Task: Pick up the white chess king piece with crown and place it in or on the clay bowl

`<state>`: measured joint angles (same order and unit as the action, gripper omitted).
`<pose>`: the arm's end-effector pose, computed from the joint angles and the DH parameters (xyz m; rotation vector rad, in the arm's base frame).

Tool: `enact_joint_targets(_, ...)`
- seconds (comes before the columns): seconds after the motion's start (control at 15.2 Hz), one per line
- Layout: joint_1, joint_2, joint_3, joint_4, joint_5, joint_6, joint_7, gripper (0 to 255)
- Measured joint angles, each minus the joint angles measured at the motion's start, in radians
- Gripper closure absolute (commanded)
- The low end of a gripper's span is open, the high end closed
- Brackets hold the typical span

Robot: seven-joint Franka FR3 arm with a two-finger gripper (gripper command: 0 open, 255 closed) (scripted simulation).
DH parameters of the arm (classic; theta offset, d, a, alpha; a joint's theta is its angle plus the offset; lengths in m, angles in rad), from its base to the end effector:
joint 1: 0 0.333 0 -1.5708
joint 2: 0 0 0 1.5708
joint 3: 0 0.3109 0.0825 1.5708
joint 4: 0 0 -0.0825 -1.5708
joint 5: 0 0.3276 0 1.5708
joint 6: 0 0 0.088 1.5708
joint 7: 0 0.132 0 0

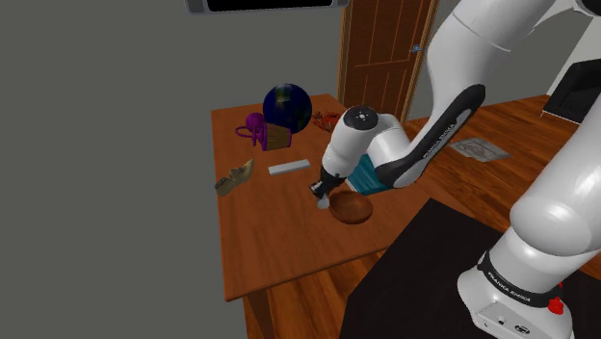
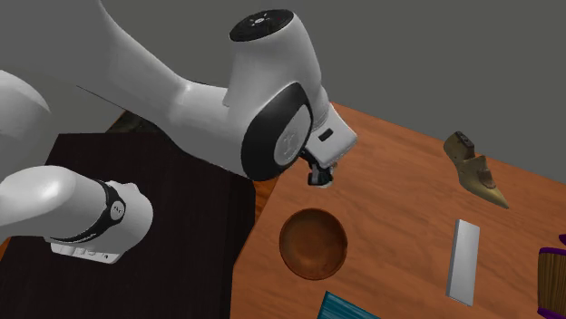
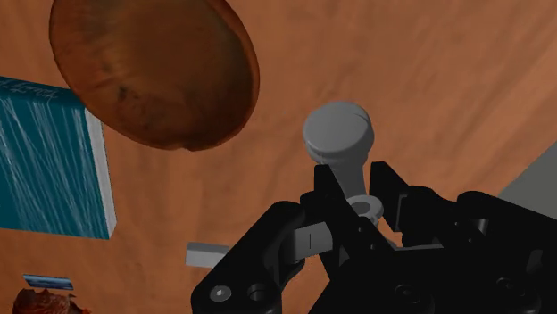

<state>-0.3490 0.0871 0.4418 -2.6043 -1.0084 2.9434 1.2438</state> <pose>0.4128 0.0917 0.2638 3.0084 -0.2857 0.5608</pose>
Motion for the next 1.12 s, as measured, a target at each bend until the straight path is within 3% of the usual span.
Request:
enact_joint_targets(0.33, -0.099, -0.048, -0.071, -0.078, 0.015, 0.095, -0.16, 255)
enact_joint_targets(0.59, -0.177, -0.078, -0.125, -0.134, 0.125, 0.162, -0.384, 255)
enact_joint_targets(0.66, -0.189, -0.066, -0.141, -0.128, 0.095, 0.172, -0.381, 255)
enact_joint_targets(0.79, -0.187, -0.028, -0.177, -0.098, -0.067, 0.18, -0.257, 255)
enact_joint_targets(1.12, -0.123, 0.087, -0.276, 0.008, -0.51, 0.184, 0.145, 255)
